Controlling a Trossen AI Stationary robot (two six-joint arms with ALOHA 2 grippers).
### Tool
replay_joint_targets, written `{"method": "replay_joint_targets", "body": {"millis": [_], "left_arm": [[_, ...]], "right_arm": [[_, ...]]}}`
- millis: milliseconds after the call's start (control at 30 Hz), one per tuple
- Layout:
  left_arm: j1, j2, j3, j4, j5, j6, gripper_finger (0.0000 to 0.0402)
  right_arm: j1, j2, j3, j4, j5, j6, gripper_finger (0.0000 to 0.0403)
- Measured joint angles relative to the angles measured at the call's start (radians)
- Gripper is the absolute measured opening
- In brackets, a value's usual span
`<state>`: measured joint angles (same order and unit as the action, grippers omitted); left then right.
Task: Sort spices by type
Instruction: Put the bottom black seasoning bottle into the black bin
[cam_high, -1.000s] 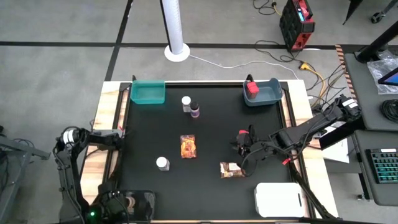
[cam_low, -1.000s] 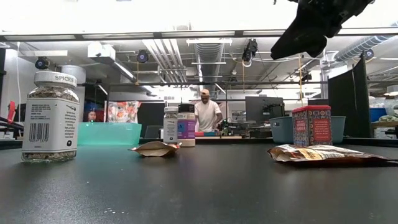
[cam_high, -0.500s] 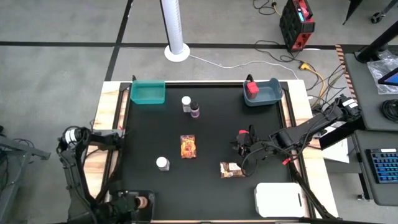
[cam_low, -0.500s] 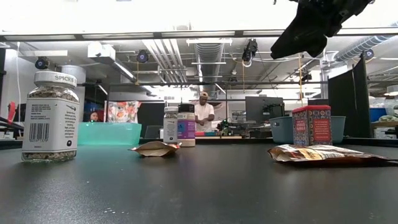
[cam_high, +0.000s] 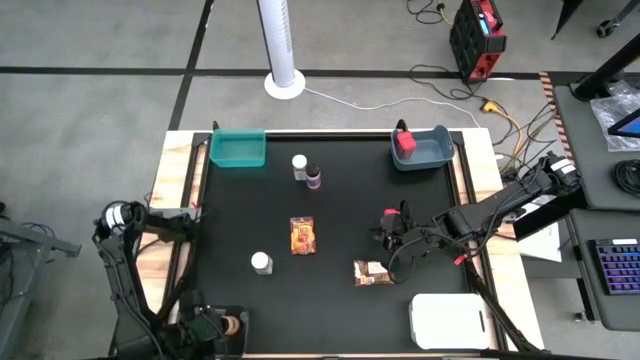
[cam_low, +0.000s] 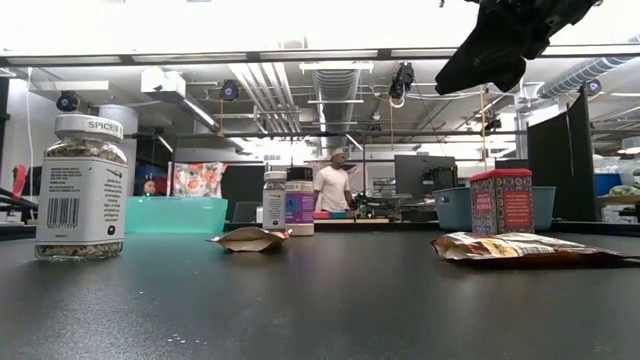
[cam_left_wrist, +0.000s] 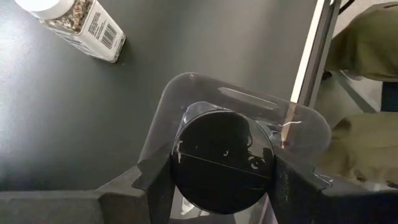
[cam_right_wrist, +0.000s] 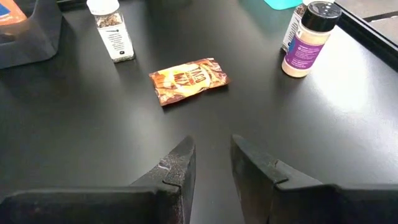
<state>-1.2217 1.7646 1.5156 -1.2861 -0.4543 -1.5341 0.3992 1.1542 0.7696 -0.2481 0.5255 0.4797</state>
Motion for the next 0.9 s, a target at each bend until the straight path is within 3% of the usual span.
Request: {"method": "replay_joint_targets", "body": {"millis": [200,633,900], "left_arm": [[0.000,-0.039,-0.049,0.022,-0.002,0.000,0.0185],[0.004,-0.136,-0.271,0.232,0.004,0.011,0.0185],[0.010,-0.137,-0.307,0.264,0.057,0.046,0.0185]], "right_arm": [[0.000,0.000,0.000,0.000,0.000,0.000,0.0100],[0.000,0.000,0.000,0.000,-0.001,0.012,0.0084],[0.000,0.000,0.000,0.000,-0.001,0.026,0.0098]]}}
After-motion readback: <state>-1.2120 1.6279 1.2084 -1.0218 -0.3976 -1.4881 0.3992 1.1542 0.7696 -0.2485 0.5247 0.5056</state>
